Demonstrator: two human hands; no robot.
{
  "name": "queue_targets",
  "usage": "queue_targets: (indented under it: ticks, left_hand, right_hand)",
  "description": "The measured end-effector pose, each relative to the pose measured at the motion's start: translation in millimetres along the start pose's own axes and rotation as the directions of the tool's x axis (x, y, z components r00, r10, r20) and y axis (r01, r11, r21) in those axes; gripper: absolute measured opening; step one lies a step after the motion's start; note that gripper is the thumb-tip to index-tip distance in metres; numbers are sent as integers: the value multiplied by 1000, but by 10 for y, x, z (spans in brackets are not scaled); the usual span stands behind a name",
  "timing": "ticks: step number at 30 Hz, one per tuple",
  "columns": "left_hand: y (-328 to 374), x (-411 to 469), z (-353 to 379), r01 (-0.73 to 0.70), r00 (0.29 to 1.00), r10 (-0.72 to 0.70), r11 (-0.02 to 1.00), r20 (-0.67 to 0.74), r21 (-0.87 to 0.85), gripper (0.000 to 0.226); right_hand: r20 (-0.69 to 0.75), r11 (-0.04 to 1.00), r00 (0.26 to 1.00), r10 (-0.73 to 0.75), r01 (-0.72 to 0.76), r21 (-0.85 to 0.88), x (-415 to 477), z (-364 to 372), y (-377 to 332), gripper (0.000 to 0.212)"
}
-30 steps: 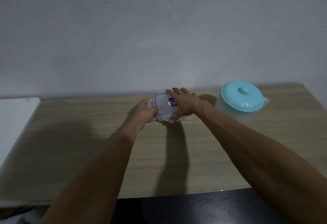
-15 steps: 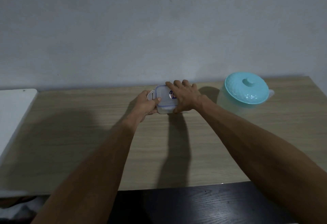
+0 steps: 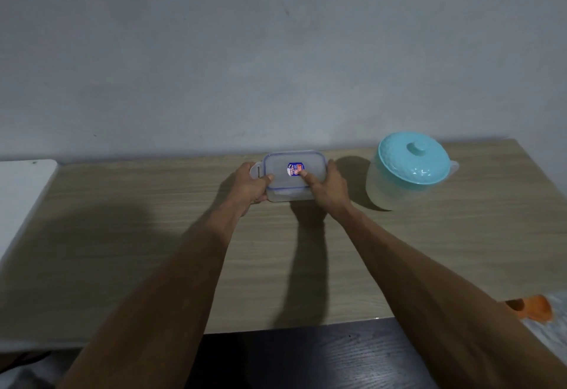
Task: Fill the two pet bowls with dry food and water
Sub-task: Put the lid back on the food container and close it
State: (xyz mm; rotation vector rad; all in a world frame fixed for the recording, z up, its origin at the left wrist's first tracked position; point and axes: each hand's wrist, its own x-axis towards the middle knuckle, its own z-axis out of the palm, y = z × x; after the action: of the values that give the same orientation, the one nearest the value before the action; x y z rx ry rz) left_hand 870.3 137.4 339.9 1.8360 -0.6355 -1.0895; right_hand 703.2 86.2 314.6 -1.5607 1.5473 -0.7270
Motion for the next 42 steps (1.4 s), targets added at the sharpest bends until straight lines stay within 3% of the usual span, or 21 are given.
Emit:
queue_targets:
  ticks: [7,13,17,19,22,29,32,36,39,42]
  left_hand:
    - [10,-35,16,4,1000,-4,1000,-24,-8,55]
    - [-3,-62,11,-23,998,25,1000,-58,20,51]
    - [-5,-66,5,-31,998,32,999,-56,23,44]
    - [-17,-61,10,-44,997,45,999,-63,16,39]
    - [-48,-36,21,-66,995,68,997,-73,25,39]
    - [-76,-25,40,-87,993,87,996,-83,8,39]
    - [-96,5,57,-67,994,66,998,-88,-14,36]
    - [-124,38,93,-66,992,68,998,-106,14,27]
    - [-169,88,124,-102,985,110,993,-134,65,12]
    - [-289,218,149,-94,983,106,992,-149,86,16]
  right_hand:
    - [31,998,999,10,-8,-61,73,-102,-28,53]
    - [103,995,994,20,-10,-98,103,-160,-54,58]
    - [271,931,962,-13,111,-347,311,-199,-226,96]
    - [364,850,930,-47,228,-475,437,-202,-380,102]
    - [476,796,879,-17,300,-525,551,-157,-496,86]
    - [493,850,869,35,234,-471,710,-94,-504,57]
    - [442,899,896,38,163,-407,670,-83,-441,59]
    - [141,973,989,50,-16,-229,503,45,-233,75]
    - [18,992,998,67,-65,-112,414,123,-186,71]
    - [-37,992,997,60,-64,-108,369,153,-191,69]
